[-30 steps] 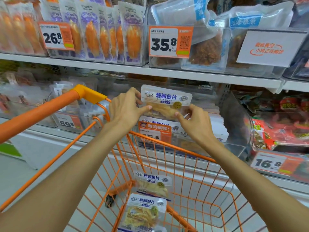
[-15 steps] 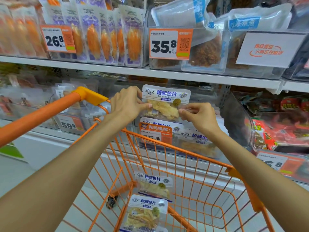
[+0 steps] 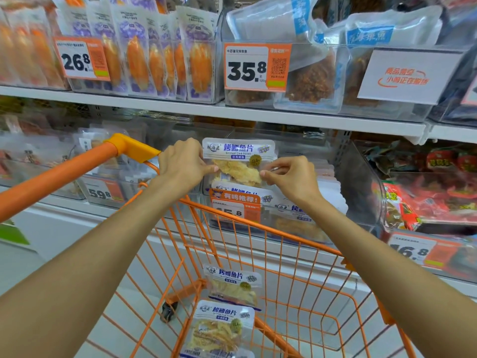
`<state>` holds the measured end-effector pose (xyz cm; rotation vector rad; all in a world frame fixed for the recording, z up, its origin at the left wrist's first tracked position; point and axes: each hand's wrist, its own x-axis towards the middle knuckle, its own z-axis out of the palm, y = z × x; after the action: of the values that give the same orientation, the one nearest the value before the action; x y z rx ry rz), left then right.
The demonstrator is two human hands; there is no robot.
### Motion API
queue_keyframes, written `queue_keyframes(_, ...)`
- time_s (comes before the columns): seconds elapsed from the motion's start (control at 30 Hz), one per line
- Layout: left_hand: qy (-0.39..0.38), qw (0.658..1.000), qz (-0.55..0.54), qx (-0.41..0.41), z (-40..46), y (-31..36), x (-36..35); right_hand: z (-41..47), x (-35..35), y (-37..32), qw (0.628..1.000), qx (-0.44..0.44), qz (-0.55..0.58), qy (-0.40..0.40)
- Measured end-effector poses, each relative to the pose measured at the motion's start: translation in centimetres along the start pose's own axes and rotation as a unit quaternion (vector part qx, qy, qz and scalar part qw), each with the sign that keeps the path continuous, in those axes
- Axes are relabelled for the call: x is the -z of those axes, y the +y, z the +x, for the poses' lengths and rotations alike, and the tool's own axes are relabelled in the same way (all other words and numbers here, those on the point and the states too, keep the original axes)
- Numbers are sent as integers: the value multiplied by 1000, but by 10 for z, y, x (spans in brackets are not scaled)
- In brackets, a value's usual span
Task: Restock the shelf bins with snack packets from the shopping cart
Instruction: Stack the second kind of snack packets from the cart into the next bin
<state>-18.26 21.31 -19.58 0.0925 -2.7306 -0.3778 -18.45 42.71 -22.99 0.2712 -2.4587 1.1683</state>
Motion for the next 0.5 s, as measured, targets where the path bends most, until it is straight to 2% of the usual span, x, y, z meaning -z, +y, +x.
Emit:
queue_keyframes(0.2,-74,997,13,-23,-6,4,-3,-2,17,8,994,-40,-26,-101)
queue_keyframes(0.3,-81,996,16,-29,-8,6,-3,-6,14,10,994,-18,-60,-92)
queue_keyframes(0.43,-154,987,-22,-38,-4,1,3,-6,18,12,989,-14,-98,-110)
queue_keyframes(0.5,-177,982,-43,-45,-3,-1,5,-7,20,10,993,-3,-71,-90)
